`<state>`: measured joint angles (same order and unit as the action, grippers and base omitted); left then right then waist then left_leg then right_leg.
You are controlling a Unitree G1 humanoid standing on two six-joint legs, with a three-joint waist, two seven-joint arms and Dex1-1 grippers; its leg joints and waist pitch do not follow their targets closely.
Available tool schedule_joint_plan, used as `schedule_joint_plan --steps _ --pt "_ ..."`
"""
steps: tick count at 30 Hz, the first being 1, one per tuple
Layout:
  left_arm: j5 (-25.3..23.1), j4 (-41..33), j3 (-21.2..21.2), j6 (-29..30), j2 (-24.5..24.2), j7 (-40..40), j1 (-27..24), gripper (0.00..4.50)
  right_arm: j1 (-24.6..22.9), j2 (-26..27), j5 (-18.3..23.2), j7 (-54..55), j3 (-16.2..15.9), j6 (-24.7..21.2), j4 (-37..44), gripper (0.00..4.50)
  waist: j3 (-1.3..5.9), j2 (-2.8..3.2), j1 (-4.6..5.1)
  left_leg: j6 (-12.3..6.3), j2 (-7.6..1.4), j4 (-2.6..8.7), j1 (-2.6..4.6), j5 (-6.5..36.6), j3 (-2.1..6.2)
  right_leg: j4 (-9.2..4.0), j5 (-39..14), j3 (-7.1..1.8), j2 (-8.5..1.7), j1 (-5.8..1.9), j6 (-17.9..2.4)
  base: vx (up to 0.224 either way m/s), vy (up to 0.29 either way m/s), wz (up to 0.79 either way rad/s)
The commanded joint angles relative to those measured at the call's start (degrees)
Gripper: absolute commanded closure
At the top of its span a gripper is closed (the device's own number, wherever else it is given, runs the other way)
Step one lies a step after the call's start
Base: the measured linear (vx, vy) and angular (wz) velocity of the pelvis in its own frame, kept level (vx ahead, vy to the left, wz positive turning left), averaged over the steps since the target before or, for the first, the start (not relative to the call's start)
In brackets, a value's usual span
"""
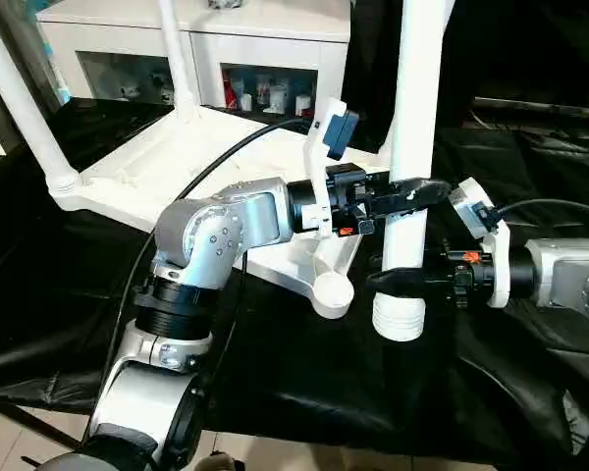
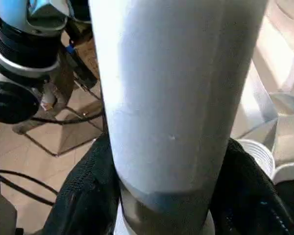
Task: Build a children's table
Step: Pick table leg
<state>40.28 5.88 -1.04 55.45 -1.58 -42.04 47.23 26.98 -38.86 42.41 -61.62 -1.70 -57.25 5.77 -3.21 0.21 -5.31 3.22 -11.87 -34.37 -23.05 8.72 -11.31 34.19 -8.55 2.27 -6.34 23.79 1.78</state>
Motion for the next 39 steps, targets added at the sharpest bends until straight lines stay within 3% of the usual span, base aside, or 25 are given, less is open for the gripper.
schedule_joint_plan --steps 1,5,6,7,8,10,12,13,14,15,16,18,19,20,22,24,25,27,31,32,33,39 --pt "2.78 0.35 3.12 -3.08 2.59 0.8 1.31 1.67 -0.6 1.47 0.54 3.5 3.0 0.41 -1.32 2.57 4.56 -0.89 -0.32 -0.83 -0.28 3.45 1.4 12.28 0.21 -3.93 -15.84 -0.54 -0.75 -2.86 -11.84 0.0 0.0 0.0" --pt "5.28 1.13 8.34 -11.17 6.04 0.75 0.49 1.55 -1.1 4.36 2.53 6.37 6.27 1.03 -1.2 2.58 4.58 -0.87 -0.33 -0.89 -0.25 3.46 1.35 12.88 0.21 -4.22 -16.12 -0.46 -0.82 -2.9 -11.91 0.0 0.0 0.0" --pt "8.43 1.98 12.53 -14.17 8.59 2.6 0.54 1.55 -1.72 6.42 4.09 8.62 8.88 1.44 -0.86 2.59 4.7 -0.98 -0.36 -0.99 -0.24 3.45 1.3 12.96 0.25 -4.05 -15.37 -0.36 -0.87 -3.0 -12.3 0.0 0.0 0.0" --pt "10.31 2.49 14.62 -14.59 9.52 3.87 0.77 1.55 -2.3 7.34 4.56 9.98 10.15 1.75 -0.52 2.59 4.63 -1.04 -0.3 -0.95 -0.22 3.46 1.19 12.93 0.21 -4.04 -15.29 -0.38 -0.89 -2.99 -12.41 0.0 0.0 0.0" --pt "11.69 2.85 16.01 -14.47 9.92 4.53 0.93 1.55 -2.83 7.96 4.7 10.97 11.02 2.03 -0.21 2.59 4.71 -0.91 -0.44 -0.86 -0.23 3.47 1.51 13.29 0.23 -4.1 -15.75 -0.33 -0.81 -2.8 -12.27 0.0 0.0 0.0" --pt "11.78 3.08 16.84 -14.94 9.61 4.85 0.98 1.55 -3.79 8.67 4.31 12.23 11.93 3.0 0.29 2.59 4.59 -1.03 -0.26 -0.94 -0.13 3.54 1.38 13.61 0.19 -4.23 -16.76 -0.29 -0.64 -2.83 -11.4 0.0 0.0 0.0" --pt "9.44 2.39 16.51 -16.17 8.06 3.92 0.28 1.55 -5.79 10.0 2.4 15.55 13.41 5.08 1.34 2.59 4.56 -0.78 -0.18 -0.6 -0.21 3.65 1.45 13.62 0.25 -4.47 -18.24 -0.31 -0.69 -2.62 -9.95 0.0 0.0 0.0" --pt "2.68 1.1 11.66 -19.21 4.18 1.1 -1.35 1.55 -7.35 10.74 -0.76 18.99 13.63 7.22 2.15 2.59 4.51 -0.85 -0.16 -0.2 -0.22 3.82 1.43 13.74 0.34 -4.63 -19.19 -0.29 -0.63 -2.61 -8.97 0.0 0.0 0.0" --pt "-0.84 0.63 8.61 -20.71 1.71 -0.91 -2.27 1.55 -7.99 11.13 -2.32 20.78 13.62 8.12 2.43 2.59 4.46 -0.71 -0.23 0.01 -0.4 3.99 1.61 13.98 0.51 -4.84 -20.0 -0.35 -0.65 -2.32 -7.99 0.0 0.0 0.0" --pt "-8.38 -0.21 1.66 -23.97 -4.03 -5.48 -4.4 1.55 -9.38 11.83 -5.62 24.45 13.36 9.85 3.17 2.59 4.45 -0.39 0.15 0.98 -0.23 4.25 1.46 14.59 0.54 -4.77 -21.6 -0.39 -0.49 -2.43 -5.88 0.0 0.0 0.0" --pt "-10.83 -0.22 -0.72 -25.83 -6.1 -7.71 -5.35 1.55 -9.98 12.18 -6.55 25.65 13.33 10.51 3.47 2.59 4.43 -0.36 -0.05 1.24 -0.3 4.42 1.55 14.69 0.86 -5.08 -22.31 -0.39 -0.66 -2.28 -4.86 0.0 0.0 0.0" --pt "-15.41 0.24 -5.43 -29.92 -10.27 -12.15 -7.18 1.55 -11.22 13.06 -8.1 27.98 13.34 11.89 4.07 2.59 4.37 -0.3 0.3 2.03 -0.14 4.56 1.42 15.18 0.73 -4.98 -22.96 -0.58 -0.56 -2.16 -3.83 0.0 0.0 0.0" --pt "-20.75 1.92 -11.29 -34.82 -15.07 -15.39 -8.45 1.55 -12.76 14.49 -9.04 30.43 13.57 13.43 4.73 2.59 4.49 -0.34 0.07 2.49 -0.23 4.59 1.54 15.33 0.81 -4.81 -22.62 -0.63 -0.76 -2.07 -3.89 0.0 0.0 0.0" --pt "-22.18 2.64 -12.75 -35.77 -16.27 -15.98 -8.57 1.55 -13.08 15.06 -9.16 31.11 13.66 13.71 4.99 2.59 4.55 -0.89 0.23 2.39 -0.26 4.63 1.5 15.26 0.74 -4.85 -22.53 -0.65 -0.71 -2.06 -3.62 0.0 0.0 0.0" --pt "-28.14 6.07 -18.25 -39.74 -20.88 -18.63 -8.98 1.55 -14.55 17.71 -10.64 34.29 13.54 16.61 6.38 2.59 4.41 -0.09 0.21 3.1 -0.3 4.85 1.71 16.92 0.78 -4.55 -22.14 -0.75 -0.74 -1.64 -4.27 0.0 0.0 0.0" --pt "-30.93 8.64 -20.55 -42.02 -22.77 -20.89 -8.88 1.55 -15.32 19.4 -12.85 35.28 13.03 21.21 6.73 2.59 4.47 -0.11 0.19 3.92 -0.39 4.94 1.84 17.98 0.71 -4.27 -21.4 -0.81 -0.89 -1.48 -4.81 0.0 0.0 0.0" --pt "-32.72 10.78 -21.67 -43.76 -23.6 -21.74 -8.44 1.55 -15.6 19.73 -13.64 36.52 12.63 20.97 6.72 2.59 4.47 -0.54 0.34 3.85 -0.4 4.97 1.81 17.87 0.67 -4.23 -20.93 -0.81 -0.85 -1.57 -5.09 0.0 0.0 0.0" --pt "-35.15 14.16 -22.88 -46.43 -24.31 -22.33 -7.57 1.55 -16.03 19.98 -14.46 38.22 12.23 20.03 6.6 2.59 4.4 -0.16 0.23 4.07 -0.42 5.05 1.96 17.96 0.63 -4.03 -20.15 -0.89 -0.85 -1.54 -5.93 0.0 0.0 0.0" --pt "-40.64 23.85 -25.88 -53.25 -24.55 -21.26 -4.15 1.55 -17.7 19.77 -16.41 39.0 10.2 20.51 7.42 2.59 4.34 -0.92 0.26 3.59 -0.29 4.95 1.84 18.43 0.46 -4.16 -20.71 -0.98 -0.98 -1.64 -6.14 0.0 0.0 0.0" --pt "-40.64 23.85 -25.88 -53.25 -24.55 -21.26 -4.15 1.55 -17.7 19.77 -16.41 39.0 10.2 20.51 7.42 2.59 4.37 -0.75 0.12 3.58 -0.31 4.89 1.99 18.63 0.47 -4.21 -21.09 -1.01 -1.06 -1.54 -5.98 0.0 0.0 0.0" --pt "-42.53 28.14 -27.02 -56.07 -24.14 -20.66 -2.53 1.55 -18.37 19.9 -16.87 38.99 9.64 20.75 7.96 2.59 4.33 -1.07 0.31 3.42 -0.36 4.98 1.7 18.46 0.57 -4.22 -21.06 -1.01 -1.19 -1.79 -5.99 0.0 0.0 0.0" --pt "-46.64 37.31 -28.34 -61.29 -21.97 -17.95 0.29 1.55 -19.04 20.01 -16.88 37.51 8.11 21.71 9.19 2.59 4.45 -1.01 0.32 2.5 -0.49 4.79 1.68 17.26 0.52 -3.96 -19.41 -1.13 -1.35 -1.85 -6.8 0.0 0.0 0.0"
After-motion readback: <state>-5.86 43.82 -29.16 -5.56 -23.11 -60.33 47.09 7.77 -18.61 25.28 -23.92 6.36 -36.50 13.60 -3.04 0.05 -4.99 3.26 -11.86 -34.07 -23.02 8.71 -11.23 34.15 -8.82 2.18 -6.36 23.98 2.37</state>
